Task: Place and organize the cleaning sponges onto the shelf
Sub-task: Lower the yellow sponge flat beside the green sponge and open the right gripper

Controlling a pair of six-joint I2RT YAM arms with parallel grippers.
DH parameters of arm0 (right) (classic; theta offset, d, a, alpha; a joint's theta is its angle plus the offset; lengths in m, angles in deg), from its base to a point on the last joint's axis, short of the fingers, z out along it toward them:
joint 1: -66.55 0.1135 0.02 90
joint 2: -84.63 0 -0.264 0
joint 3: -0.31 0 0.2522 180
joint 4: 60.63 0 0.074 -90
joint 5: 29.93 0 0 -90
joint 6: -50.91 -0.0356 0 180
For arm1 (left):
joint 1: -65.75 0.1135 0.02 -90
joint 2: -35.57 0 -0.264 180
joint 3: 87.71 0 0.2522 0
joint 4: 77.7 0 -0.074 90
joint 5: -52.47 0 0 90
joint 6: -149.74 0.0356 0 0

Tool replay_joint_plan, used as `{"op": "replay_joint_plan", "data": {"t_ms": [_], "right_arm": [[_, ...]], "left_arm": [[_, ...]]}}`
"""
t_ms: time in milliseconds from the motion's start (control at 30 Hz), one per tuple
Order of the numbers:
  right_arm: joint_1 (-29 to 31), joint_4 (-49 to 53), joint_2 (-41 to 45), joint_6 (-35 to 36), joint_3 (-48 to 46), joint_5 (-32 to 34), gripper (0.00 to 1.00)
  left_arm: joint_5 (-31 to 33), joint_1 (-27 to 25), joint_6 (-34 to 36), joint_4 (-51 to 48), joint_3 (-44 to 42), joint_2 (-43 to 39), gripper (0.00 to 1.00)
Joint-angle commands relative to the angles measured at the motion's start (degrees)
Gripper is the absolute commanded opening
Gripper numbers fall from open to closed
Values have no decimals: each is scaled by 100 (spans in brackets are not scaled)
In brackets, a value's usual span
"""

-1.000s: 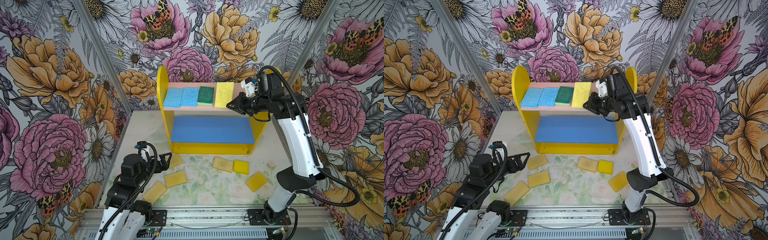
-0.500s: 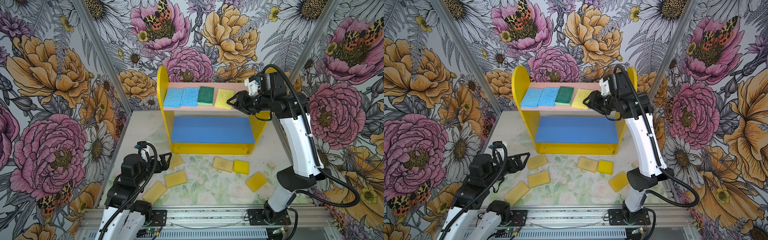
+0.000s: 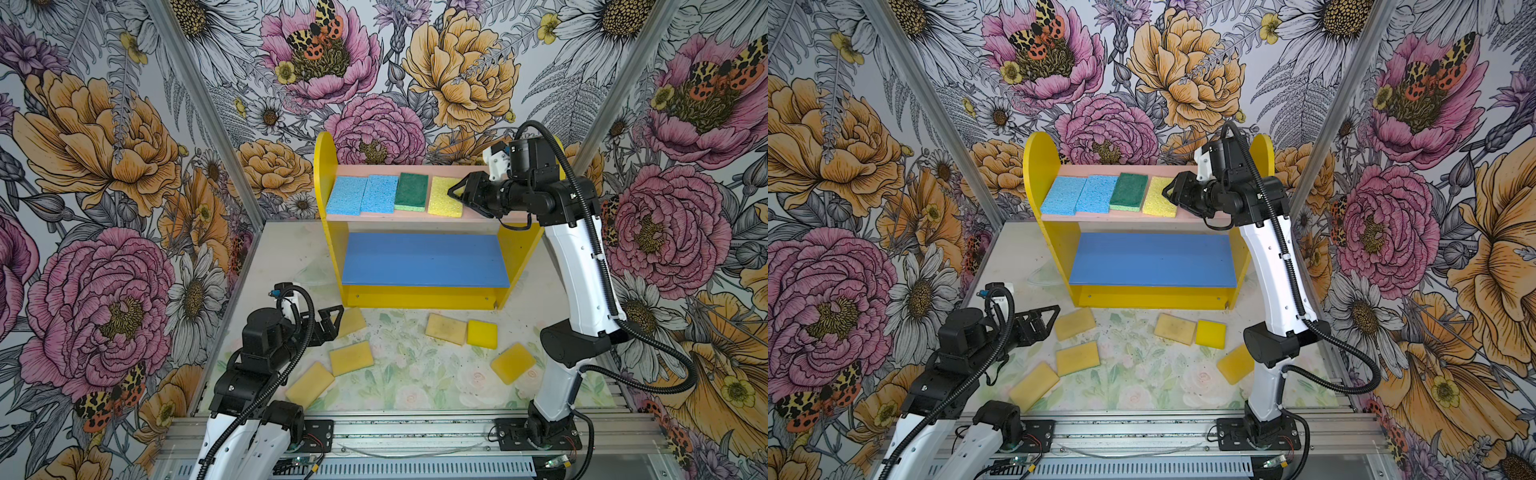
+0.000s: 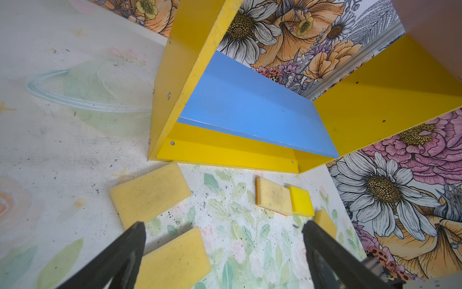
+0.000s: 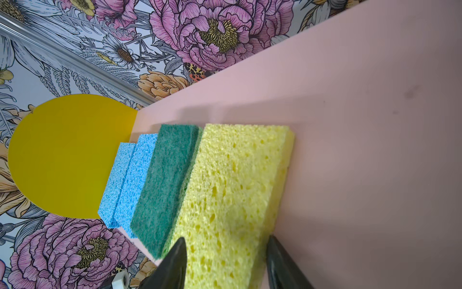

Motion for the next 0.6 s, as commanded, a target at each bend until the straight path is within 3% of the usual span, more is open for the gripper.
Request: {"op": "replay_joint_plan", "data": {"t_ms": [0, 567], "right_arm": [[19, 45, -157, 2, 91, -78, 53], [137, 1, -140, -17, 89, 43, 55]], "left_arm": [[114, -36, 30, 5, 59, -60, 99], [123, -38, 25, 6, 50, -92, 99]]}}
